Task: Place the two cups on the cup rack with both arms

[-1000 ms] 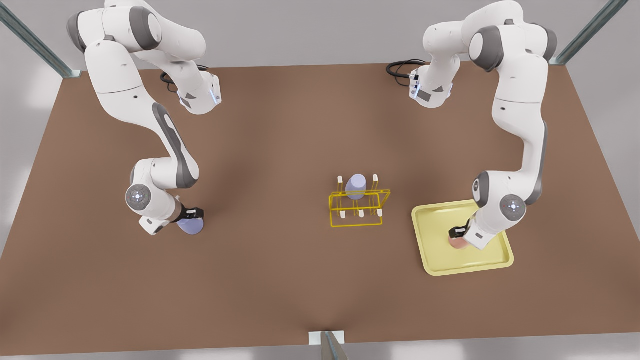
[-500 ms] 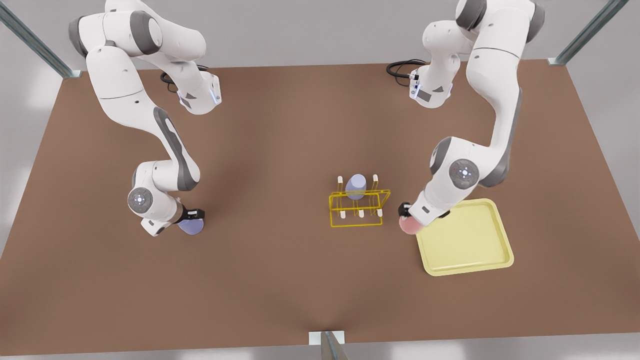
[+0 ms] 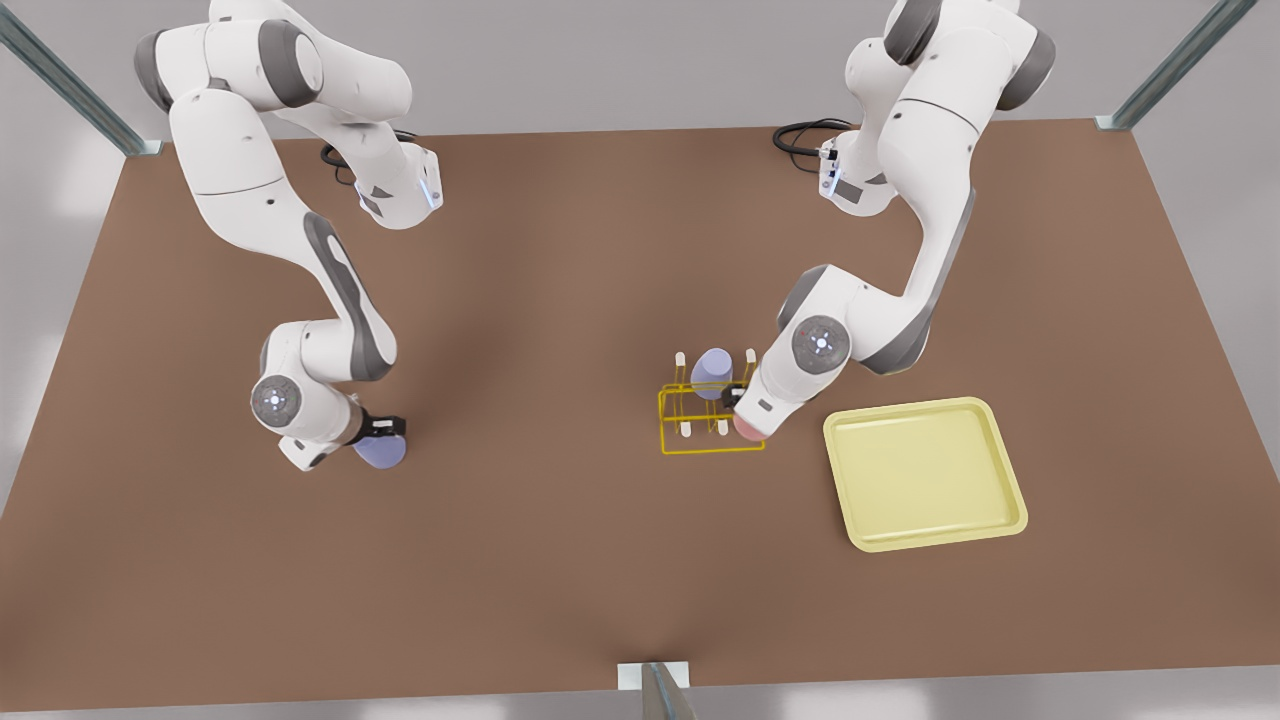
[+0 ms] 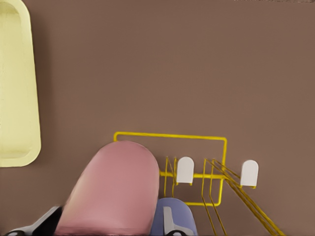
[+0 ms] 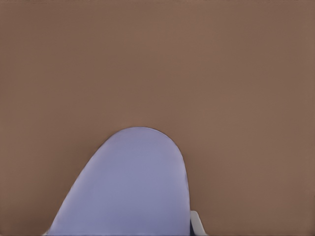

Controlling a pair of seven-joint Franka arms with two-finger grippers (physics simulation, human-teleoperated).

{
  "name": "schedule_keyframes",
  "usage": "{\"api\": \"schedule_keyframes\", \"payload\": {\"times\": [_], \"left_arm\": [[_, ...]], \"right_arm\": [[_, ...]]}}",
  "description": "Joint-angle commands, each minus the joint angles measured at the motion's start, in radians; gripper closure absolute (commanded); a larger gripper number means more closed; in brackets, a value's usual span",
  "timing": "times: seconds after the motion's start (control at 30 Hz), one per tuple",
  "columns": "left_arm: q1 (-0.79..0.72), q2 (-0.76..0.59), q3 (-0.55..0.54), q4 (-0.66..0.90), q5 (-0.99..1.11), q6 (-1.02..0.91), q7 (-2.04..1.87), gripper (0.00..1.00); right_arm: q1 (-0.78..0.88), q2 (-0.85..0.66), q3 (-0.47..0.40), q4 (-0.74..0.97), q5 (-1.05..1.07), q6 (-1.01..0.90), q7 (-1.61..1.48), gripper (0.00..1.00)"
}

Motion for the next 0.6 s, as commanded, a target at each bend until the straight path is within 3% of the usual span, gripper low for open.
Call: {"api": "schedule_keyframes", "payload": {"times": [0.0, 0.07, 0.13, 0.2, 0.27, 0.37, 0.47, 0.57], "left_arm": [[0.003, -0.001, 0.0, 0.001, 0.001, -0.016, -0.252, 0.0], [0.005, -0.007, 0.0, 0.046, -0.001, -0.082, -0.248, 0.0], [0.035, -0.007, 0.004, 0.298, 0.004, -0.434, -0.209, 0.0], [0.172, -0.007, 0.006, 0.478, 0.005, -0.619, 0.087, 0.0], [0.241, -0.011, 0.007, 0.501, 0.011, -0.675, 0.265, 0.0], [0.233, -0.179, 0.067, 0.339, 0.07, -0.603, 0.606, 0.0], [0.236, -0.146, 0.064, 0.342, 0.067, -0.611, 0.601, 0.0], [0.232, -0.127, 0.061, 0.342, 0.039, -0.614, 0.601, 0.0]], "right_arm": [[-0.002, -0.003, -0.001, 0.004, -0.005, -0.017, -0.008, 0.22], [-0.004, -0.004, 0.001, 0.018, -0.003, -0.034, -0.008, 0.22], [-0.004, -0.004, 0.001, 0.027, -0.005, -0.037, -0.008, 0.22], [-0.002, -0.003, 0.001, 0.038, -0.005, -0.045, -0.008, 0.22], [0.002, -0.009, 0.005, 0.062, -0.006, -0.071, -0.011, 0.22], [0.007, -0.02, 0.04, 0.108, -0.006, -0.125, -0.011, 0.22], [0.011, -0.016, 0.057, 0.137, -0.009, -0.137, -0.013, 0.22], [0.017, -0.018, 0.133, 0.18, -0.008, -0.138, -0.013, 0.22]]}}
